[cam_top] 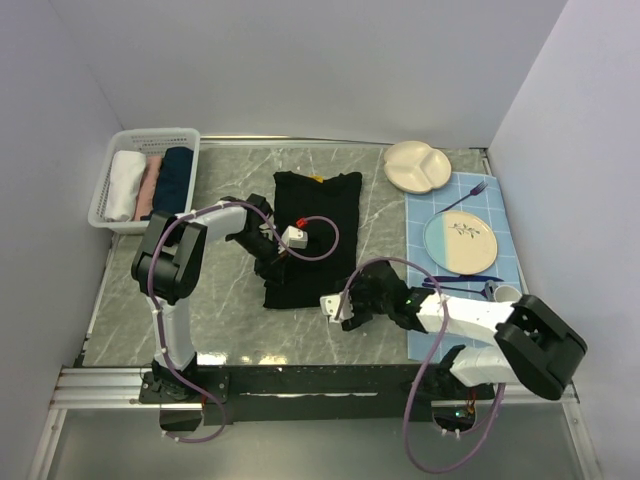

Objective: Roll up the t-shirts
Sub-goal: Roll the T-shirt to the center of the board.

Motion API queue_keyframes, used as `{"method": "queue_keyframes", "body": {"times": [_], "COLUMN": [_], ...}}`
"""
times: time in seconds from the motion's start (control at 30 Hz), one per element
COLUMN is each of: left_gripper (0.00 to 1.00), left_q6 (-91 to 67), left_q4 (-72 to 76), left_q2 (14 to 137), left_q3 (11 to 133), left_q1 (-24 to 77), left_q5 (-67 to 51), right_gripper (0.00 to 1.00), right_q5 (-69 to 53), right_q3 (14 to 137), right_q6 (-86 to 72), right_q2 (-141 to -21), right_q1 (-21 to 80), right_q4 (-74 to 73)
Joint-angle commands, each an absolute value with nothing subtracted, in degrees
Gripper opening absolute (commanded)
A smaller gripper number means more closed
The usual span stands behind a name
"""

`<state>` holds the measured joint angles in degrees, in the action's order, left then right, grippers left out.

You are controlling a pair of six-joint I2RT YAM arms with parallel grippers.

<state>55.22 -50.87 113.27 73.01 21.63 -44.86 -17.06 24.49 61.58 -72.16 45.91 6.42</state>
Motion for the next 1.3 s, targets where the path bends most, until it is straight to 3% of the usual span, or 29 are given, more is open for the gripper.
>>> {"method": "queue_keyframes", "body": {"times": [0.0, 0.17, 0.23, 0.27, 0.3, 0.4, 0.53, 0.57, 0.7, 0.97, 1.13, 1.27], "left_gripper": [0.09, 0.10, 0.12, 0.16, 0.20, 0.30, 0.42, 0.49, 0.61, 0.66, 0.66, 0.66], "left_q6": [58.44, 58.54, 58.45, 56.79, 55.39, 48.27, 39.04, 35.37, 28.59, 33.92, 39.02, 40.86], "left_q4": [-48.25, -47.64, -47.99, -47.64, -47.20, -45.18, -36.41, -30.30, -18.05, -1.60, 2.81, 1.68], "left_q2": [115.66, 115.49, 115.93, 116.10, 116.02, 114.44, 104.44, 98.32, 83.09, 55.94, 51.24, 53.34], "left_q3": [73.48, 73.12, 73.74, 73.91, 74.26, 76.81, 74.47, 72.62, 60.06, 29.91, 21.63, 21.88], "left_q1": [21.71, 21.71, 21.71, 21.71, 21.36, 18.74, 15.12, 14.86, 15.72, 28.12, 31.99, 32.52], "left_q5": [-38.41, -38.85, -38.85, -38.85, -38.85, -39.81, -39.12, -38.33, -34.03, -23.57, -23.11, -26.27], "right_gripper": [0.72, 0.63, 0.52, 0.48, 0.37, 0.25, 0.17, 0.13, 0.09, 0.07, 0.07, 0.07], "right_q5": [-13.28, -9.94, -8.62, -8.61, -8.96, -11.94, -16.60, -17.66, -20.12, -24.52, -27.85, -28.12], "right_q3": [27.16, 28.30, 29.70, 30.14, 30.41, 31.29, 33.74, 34.36, 36.65, 42.62, 47.19, 48.69], "right_q6": [63.54, 64.34, 64.25, 64.25, 64.42, 64.34, 62.67, 61.45, 58.45, 53.10, 50.54, 49.75], "right_q2": [-77.24, -81.29, -83.31, -83.58, -83.50, -81.23, -78.49, -78.23, -78.31, -82.70, -86.74, -87.98], "right_q1": [46.41, 46.67, 46.67, 46.76, 46.67, 46.50, 46.14, 46.06, 45.00, 41.23, 38.15, 37.53], "right_q4": [10.45, 14.23, 13.72, 12.93, 11.09, 5.21, -3.32, -4.30, -10.26, -16.69, -20.30, -21.18]}}
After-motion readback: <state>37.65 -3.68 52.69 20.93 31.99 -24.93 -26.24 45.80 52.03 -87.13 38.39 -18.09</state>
